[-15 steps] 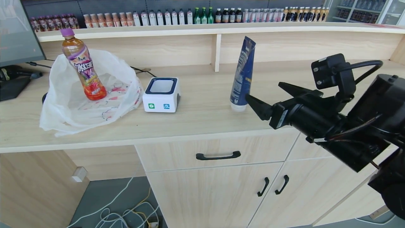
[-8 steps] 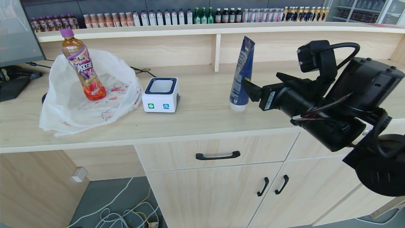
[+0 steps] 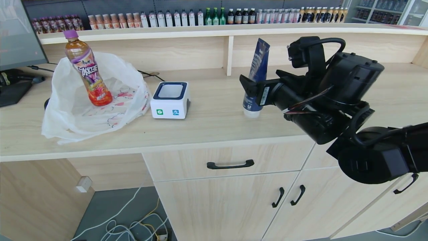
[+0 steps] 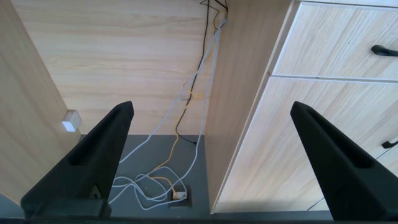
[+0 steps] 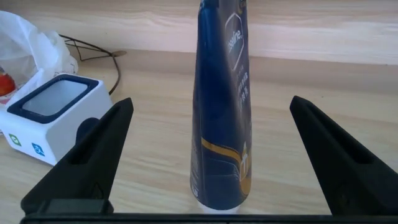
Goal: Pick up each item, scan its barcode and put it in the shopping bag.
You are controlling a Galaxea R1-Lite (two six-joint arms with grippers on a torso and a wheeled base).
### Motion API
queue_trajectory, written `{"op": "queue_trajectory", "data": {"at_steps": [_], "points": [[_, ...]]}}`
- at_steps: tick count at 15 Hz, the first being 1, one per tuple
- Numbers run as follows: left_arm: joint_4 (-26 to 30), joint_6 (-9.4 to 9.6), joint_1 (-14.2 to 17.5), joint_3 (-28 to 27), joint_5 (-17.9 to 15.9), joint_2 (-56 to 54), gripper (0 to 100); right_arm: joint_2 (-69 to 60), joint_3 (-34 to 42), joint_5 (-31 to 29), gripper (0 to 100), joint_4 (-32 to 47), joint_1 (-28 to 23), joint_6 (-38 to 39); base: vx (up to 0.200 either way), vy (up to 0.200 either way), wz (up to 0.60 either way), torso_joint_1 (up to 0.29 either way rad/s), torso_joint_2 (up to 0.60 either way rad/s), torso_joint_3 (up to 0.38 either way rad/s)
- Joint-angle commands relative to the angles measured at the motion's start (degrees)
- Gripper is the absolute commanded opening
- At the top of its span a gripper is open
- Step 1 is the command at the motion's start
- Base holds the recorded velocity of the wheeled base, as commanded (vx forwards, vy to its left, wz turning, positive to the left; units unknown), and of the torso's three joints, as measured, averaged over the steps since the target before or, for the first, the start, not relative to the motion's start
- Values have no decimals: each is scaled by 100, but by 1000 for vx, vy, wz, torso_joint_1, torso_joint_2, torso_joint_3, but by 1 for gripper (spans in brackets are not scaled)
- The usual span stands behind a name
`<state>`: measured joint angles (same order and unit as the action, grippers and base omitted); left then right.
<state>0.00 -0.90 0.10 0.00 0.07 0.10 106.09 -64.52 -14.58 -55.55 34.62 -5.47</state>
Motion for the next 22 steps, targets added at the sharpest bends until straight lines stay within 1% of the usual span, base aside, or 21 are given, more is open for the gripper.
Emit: {"op": "queue_trajectory", "data": {"at_steps": [1,4,7,10,14,18,22], "points": [[0,-6,-1,0,1,-1,100,254,-245,-54,100,1,10,-6,0,0,0,0,0,0],[0,-6,-1,0,1,-1,100,544,-755,-150,100,9,-26,2,0,0,0,0,0,0],[0,2,-1,0,1,-1,100,693,-992,-168,100,88,-43,2,0,0,0,0,0,0],[0,2,-1,0,1,-1,100,772,-1062,-177,100,159,-105,11,0,0,0,0,0,0],[0,-6,-1,0,1,-1,100,843,-1097,-335,100,159,-113,90,0,0,0,0,0,0],[0,2,-1,0,1,-1,100,939,-1097,-405,100,159,-245,99,0,0,0,0,0,0],[0,2,-1,0,1,-1,100,1062,-1089,-458,100,141,-263,249,0,0,0,0,0,0]]}}
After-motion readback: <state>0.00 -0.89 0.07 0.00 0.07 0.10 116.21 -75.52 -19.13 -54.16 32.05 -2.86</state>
